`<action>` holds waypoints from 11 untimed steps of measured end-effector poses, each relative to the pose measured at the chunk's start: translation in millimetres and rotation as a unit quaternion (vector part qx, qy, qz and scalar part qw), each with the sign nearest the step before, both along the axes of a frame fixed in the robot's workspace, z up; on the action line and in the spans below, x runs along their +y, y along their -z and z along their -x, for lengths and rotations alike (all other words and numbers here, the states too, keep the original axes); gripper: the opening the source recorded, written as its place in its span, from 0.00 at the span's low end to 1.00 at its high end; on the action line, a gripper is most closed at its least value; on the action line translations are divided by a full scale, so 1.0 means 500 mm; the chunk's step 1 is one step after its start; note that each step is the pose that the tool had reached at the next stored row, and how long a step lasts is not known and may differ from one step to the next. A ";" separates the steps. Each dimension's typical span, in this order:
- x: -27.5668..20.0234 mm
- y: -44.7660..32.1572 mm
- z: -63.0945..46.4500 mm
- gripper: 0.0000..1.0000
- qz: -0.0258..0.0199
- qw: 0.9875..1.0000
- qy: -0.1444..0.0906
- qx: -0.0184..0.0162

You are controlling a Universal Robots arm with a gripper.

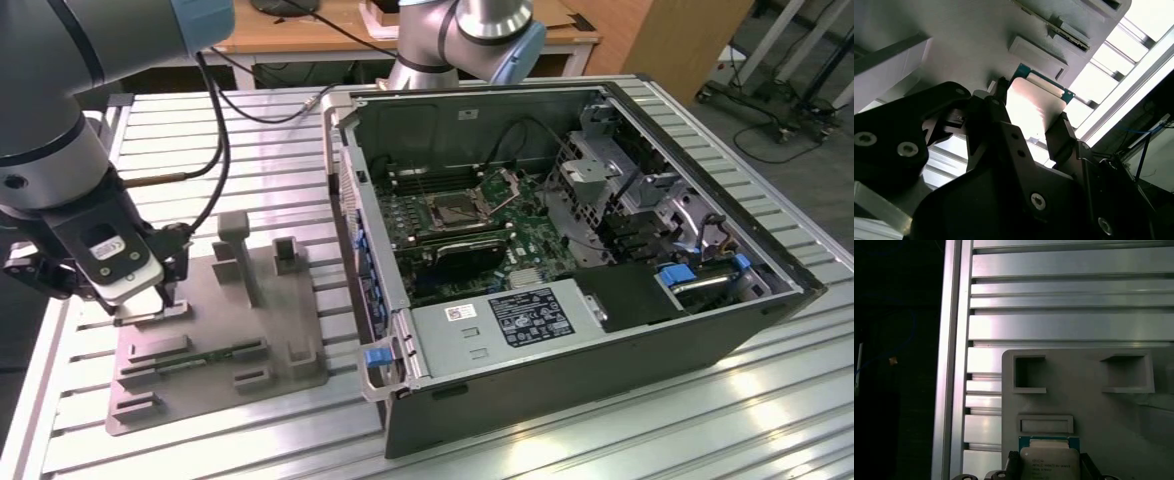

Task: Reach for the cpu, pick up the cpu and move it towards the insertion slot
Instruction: 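Pick up the cpu and move it towards the insertion slot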

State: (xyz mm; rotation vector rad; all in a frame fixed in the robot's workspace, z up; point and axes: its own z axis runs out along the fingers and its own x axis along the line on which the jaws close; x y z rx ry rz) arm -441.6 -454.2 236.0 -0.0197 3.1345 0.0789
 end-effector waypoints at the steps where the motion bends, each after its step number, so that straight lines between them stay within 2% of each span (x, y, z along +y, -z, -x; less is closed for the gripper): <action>1: 0.0000 -0.002 0.000 0.55 0.000 1.000 0.000 0.000; 11: 0.0000 -0.037 0.000 0.55 0.000 1.000 0.000 0.000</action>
